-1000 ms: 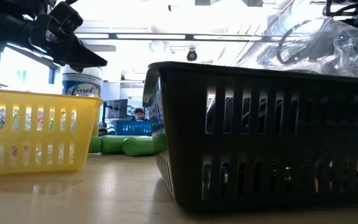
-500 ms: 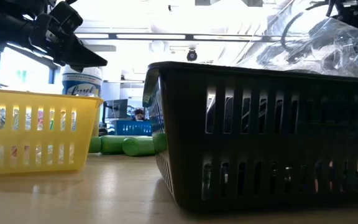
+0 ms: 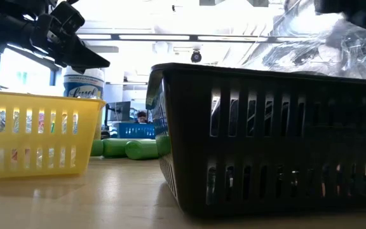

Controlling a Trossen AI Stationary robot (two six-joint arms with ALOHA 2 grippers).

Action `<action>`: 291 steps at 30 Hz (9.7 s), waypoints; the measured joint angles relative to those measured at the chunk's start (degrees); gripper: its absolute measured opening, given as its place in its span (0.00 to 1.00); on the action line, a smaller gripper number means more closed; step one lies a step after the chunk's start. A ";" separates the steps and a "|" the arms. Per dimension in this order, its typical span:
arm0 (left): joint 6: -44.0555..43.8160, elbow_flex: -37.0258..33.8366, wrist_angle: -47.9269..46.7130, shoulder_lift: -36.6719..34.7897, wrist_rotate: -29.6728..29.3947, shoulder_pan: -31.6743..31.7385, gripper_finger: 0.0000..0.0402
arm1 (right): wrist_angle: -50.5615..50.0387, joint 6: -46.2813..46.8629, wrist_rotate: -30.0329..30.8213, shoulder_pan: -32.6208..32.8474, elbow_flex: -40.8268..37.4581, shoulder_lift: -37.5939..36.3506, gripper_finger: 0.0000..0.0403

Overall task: Pick & Place Travel size toiletries
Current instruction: Put the white cotton pack into the orange bin, then put the green shampoo into the blue bin

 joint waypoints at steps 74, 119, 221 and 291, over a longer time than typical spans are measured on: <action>-0.17 0.00 1.50 0.02 0.00 0.00 0.00 | 39.05 -34.43 13.63 4.14 -24.80 -63.21 0.01; -9.83 58.50 -49.15 55.52 2.42 -2.69 0.20 | 56.61 -39.26 -1.35 -13.44 -39.43 -63.07 0.01; -0.63 64.43 -53.48 37.54 2.73 0.02 0.39 | 51.80 -36.65 -1.57 -13.42 -39.38 -62.88 0.01; 58.06 61.30 -54.47 64.26 -2.04 18.09 0.39 | 53.72 -40.30 -4.83 -13.42 -39.38 -62.83 0.01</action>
